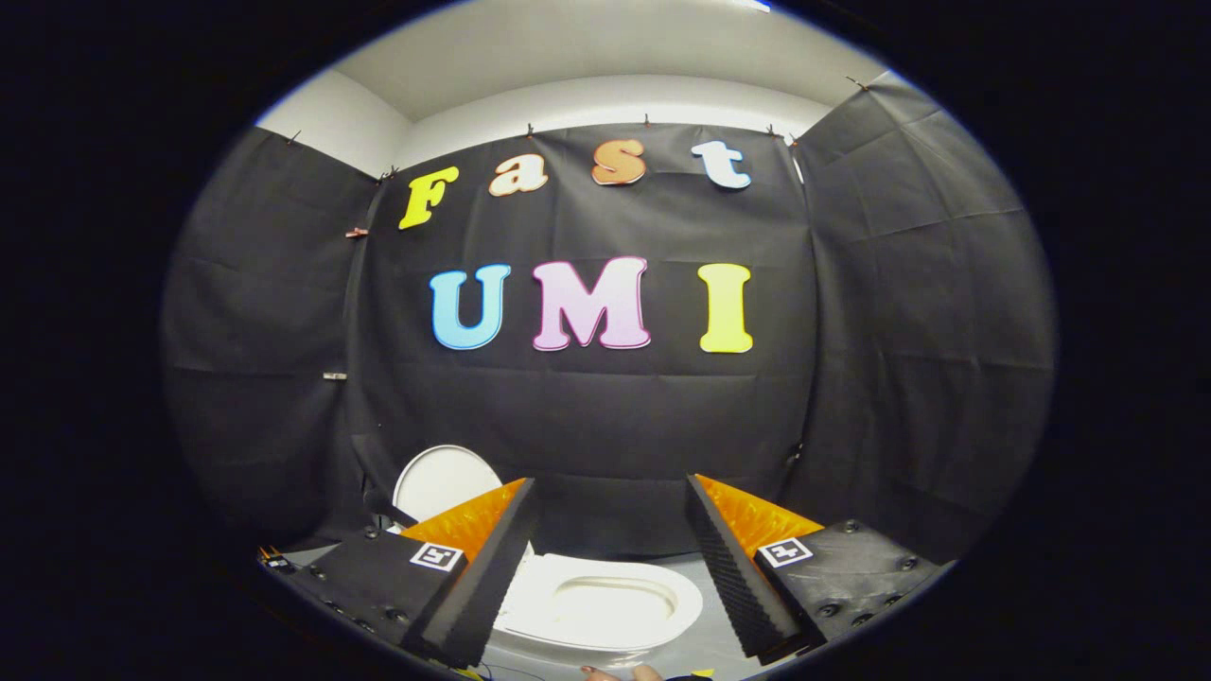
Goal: Open the toilet lid.
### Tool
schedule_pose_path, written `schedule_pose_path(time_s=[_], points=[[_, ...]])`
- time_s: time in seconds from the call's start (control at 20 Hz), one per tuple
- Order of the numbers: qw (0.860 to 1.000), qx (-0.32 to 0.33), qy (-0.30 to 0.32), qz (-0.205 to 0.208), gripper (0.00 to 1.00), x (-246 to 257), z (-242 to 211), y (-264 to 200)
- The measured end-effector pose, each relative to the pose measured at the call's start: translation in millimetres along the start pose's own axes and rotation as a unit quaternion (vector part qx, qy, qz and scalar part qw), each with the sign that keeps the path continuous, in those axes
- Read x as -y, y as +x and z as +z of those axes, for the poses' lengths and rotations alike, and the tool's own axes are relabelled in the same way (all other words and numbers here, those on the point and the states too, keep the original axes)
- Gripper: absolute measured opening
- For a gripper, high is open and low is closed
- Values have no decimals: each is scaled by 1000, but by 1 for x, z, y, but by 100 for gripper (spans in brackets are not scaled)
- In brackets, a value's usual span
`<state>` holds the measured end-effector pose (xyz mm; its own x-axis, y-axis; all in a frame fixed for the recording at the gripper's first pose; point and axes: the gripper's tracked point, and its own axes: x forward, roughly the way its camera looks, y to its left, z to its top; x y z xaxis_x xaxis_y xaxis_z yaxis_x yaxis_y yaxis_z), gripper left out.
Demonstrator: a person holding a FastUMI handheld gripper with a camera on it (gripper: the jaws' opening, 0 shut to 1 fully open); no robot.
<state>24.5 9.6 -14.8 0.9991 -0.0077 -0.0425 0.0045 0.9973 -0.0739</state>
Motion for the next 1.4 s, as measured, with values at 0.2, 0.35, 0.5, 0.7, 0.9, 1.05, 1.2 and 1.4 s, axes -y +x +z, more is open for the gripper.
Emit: schedule_pose_path(time_s=[0.2, 0.35, 0.5, 0.7, 0.9, 1.05, 1.2, 1.4], points=[[999, 29, 3, -22, 97, 33, 25, -18], [999, 37, 23, -15, 97, 41, 33, -26], [998, 49, 29, -12, 97, 49, 41, -28], [997, 67, 35, -21, 97, 60, 52, -31], [997, 65, 38, -29, 97, 69, 51, -30], [996, 69, 37, -35, 97, 73, 54, -31], [996, 76, 36, -35, 97, 73, 57, -32], [995, 85, 37, -30, 98, 68, 61, -35]])
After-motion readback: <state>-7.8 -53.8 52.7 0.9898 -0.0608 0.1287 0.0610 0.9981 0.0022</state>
